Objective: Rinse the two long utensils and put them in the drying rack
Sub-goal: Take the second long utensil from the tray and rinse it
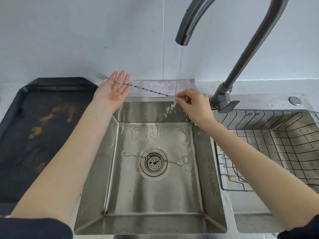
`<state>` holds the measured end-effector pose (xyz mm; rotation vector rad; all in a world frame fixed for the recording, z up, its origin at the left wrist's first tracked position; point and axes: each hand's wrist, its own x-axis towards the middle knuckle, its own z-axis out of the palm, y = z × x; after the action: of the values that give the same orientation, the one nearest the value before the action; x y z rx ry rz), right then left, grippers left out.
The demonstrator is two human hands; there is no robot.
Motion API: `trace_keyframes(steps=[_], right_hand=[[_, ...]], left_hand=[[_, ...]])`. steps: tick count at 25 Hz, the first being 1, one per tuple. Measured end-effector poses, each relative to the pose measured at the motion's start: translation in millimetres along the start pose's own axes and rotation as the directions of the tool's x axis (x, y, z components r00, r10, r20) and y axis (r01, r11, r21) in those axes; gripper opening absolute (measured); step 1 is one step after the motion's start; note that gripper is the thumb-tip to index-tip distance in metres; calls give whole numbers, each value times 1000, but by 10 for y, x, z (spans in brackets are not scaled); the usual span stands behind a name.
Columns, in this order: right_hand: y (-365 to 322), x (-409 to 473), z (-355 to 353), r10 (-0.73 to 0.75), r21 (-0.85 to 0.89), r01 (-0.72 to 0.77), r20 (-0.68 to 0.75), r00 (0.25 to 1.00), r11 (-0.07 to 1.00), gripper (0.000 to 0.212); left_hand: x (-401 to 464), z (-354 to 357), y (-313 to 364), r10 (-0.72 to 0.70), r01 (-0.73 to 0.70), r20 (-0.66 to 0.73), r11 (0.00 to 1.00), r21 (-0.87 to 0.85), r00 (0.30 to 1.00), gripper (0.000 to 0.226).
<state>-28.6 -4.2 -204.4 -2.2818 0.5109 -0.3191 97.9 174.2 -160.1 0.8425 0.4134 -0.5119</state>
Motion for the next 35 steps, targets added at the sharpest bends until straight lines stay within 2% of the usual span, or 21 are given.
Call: trace_keyframes(steps=[4, 7, 9, 13, 16, 20, 23, 26, 30, 35], right_hand=[[257, -161, 149, 48, -92, -37, 122, 991, 995, 16], [477, -357, 359, 151, -174, -111, 241, 959, 979, 19], [599, -487, 487, 220, -186, -170, 298, 929, 968, 19], [798, -730, 717, 305, -227, -230, 398, 865, 946, 20], [942, -881, 882, 354, -255, -260, 460, 815, 931, 28], [1112, -1053, 1048, 444, -296, -336, 480, 757, 894, 31], [1194, -1122, 1119, 469, -318, -351, 481, 741, 881, 35], [1252, -1173, 1161, 480, -331, -354, 485, 731, 875, 36], [1266, -1220, 1161, 493, -349, -357, 483, 724, 866, 38], [1213, -1223, 1138, 499, -382, -339, 487, 716, 860, 37]], left_hand=[[80, -393, -296, -109, 105, -133, 994, -38, 985, 21], [152, -790, -574, -204, 192, -214, 979, -72, 955, 24], [126, -1003, -733, -256, 249, -277, 967, -59, 926, 16], [94, -1421, -1046, -324, 350, -417, 936, -14, 849, 22], [93, -1716, -1252, -376, 442, -494, 897, 20, 784, 21], [23, -1973, -1438, -466, 527, -533, 849, -44, 706, 21], [-13, -2110, -1543, -494, 542, -556, 836, -91, 668, 25], [-41, -2180, -1606, -515, 569, -559, 817, -90, 651, 21], [-54, -2160, -1596, -491, 543, -559, 835, -85, 668, 40], [-53, -2111, -1540, -519, 611, -580, 790, -47, 628, 34]])
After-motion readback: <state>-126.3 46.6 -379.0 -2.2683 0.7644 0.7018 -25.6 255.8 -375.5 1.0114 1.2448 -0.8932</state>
